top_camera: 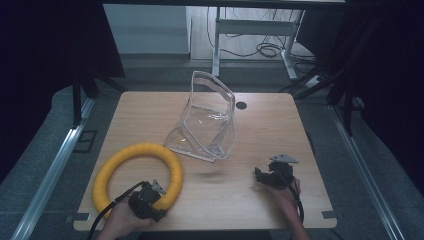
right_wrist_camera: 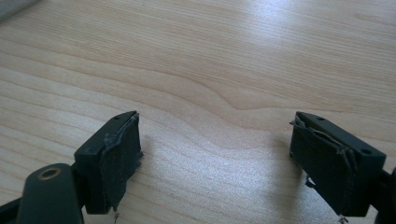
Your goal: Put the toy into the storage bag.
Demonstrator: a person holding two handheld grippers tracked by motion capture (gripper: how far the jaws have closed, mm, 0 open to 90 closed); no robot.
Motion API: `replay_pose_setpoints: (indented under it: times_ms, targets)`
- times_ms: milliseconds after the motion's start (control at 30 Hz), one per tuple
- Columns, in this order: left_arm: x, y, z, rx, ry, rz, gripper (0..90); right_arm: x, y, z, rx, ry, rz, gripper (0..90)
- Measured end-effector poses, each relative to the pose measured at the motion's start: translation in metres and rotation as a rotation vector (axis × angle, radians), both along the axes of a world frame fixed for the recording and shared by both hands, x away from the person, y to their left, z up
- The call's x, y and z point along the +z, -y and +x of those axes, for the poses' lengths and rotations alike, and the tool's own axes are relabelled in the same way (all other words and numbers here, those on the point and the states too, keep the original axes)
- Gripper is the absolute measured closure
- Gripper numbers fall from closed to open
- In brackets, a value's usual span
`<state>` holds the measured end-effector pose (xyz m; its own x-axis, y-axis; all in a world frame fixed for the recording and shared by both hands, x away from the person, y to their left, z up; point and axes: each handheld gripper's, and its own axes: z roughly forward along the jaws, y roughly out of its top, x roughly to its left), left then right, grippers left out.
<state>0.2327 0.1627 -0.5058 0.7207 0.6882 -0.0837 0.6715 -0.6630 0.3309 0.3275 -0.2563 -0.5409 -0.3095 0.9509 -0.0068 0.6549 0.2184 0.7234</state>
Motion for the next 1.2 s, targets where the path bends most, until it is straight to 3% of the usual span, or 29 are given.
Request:
replay_pose_setpoints:
  times_ms: [100, 333, 533, 700, 867, 1200]
  targets:
    - [0.000, -0.002, 0.000, 0.001, 0.002, -0.024, 50.1, 0.000, 0.000, 0.000, 0.000, 0.000, 0.000, 16.3]
    - [0.021, -0.015, 0.003, 0.020, 0.024, -0.155, 50.5, 0.000, 0.000, 0.000, -0.005, -0.001, -0.001, 16.7]
    - [0.046, -0.037, 0.012, 0.043, 0.028, -0.318, 50.7, 0.000, 0.000, 0.000, -0.011, -0.002, 0.001, 16.8]
    - [0.061, -0.055, 0.018, 0.078, 0.055, -0.436, 50.7, 0.000, 0.000, 0.000, -0.012, -0.001, 0.000, 16.9]
    - [0.070, -0.072, 0.023, 0.101, 0.068, -0.524, 50.8, 0.000, 0.000, 0.000, -0.012, -0.001, 0.000, 17.0]
    - [0.079, -0.094, 0.029, 0.182, 0.145, -0.679, 50.9, 0.000, 0.000, 0.000, -0.016, 0.000, 0.000, 17.2]
